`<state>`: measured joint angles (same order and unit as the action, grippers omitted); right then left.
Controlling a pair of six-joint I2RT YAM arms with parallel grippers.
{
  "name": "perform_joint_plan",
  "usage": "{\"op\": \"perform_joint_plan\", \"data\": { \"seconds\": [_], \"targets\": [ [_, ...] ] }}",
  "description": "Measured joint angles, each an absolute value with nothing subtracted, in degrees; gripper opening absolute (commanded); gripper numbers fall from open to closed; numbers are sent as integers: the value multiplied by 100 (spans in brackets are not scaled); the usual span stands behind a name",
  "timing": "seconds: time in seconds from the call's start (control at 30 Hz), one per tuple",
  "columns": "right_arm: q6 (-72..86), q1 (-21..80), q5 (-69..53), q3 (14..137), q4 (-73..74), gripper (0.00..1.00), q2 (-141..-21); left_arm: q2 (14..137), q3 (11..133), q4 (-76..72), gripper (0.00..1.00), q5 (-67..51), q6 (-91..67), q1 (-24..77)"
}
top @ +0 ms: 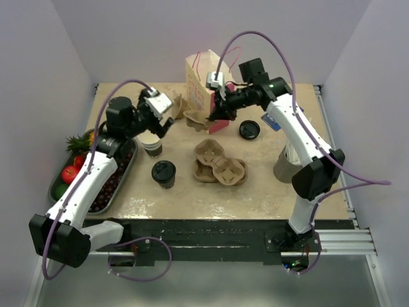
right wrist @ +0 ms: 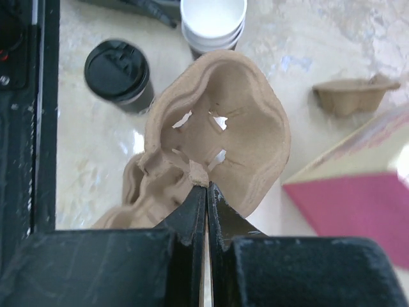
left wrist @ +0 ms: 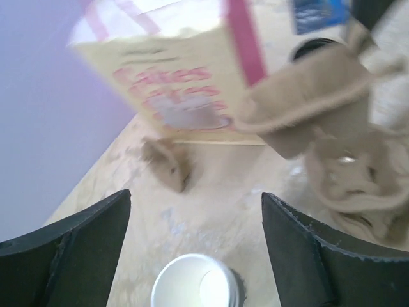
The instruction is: Pack the takeout coffee
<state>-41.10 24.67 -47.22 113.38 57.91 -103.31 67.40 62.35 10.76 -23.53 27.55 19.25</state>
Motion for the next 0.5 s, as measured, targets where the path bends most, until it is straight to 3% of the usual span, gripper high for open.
{"op": "perform_joint_plan", "data": {
  "seconds": [0.27,0.3,0.37,0.4,0.5],
  "targets": [
    [-2808,3157,-3555,11059,3583,0,-11214,6646,6563,716,93,-1481,1398,705],
    [-2604,3212,-3323,10851,3192,5,-11214,6604,6584,707,93,-1433,1308,591],
    [-2285,3277,-2963,10626,2600,32,-11238,6471,6589,701,93,-1341,1173,440],
    [-2108,3299,-2821,10621,2338,55,-11306,6442,6589,703,93,-1332,1146,405],
    [-1723,3345,-2624,11034,1778,73,-11712,6305,6589,714,93,-1345,1055,379]
  ]
}}
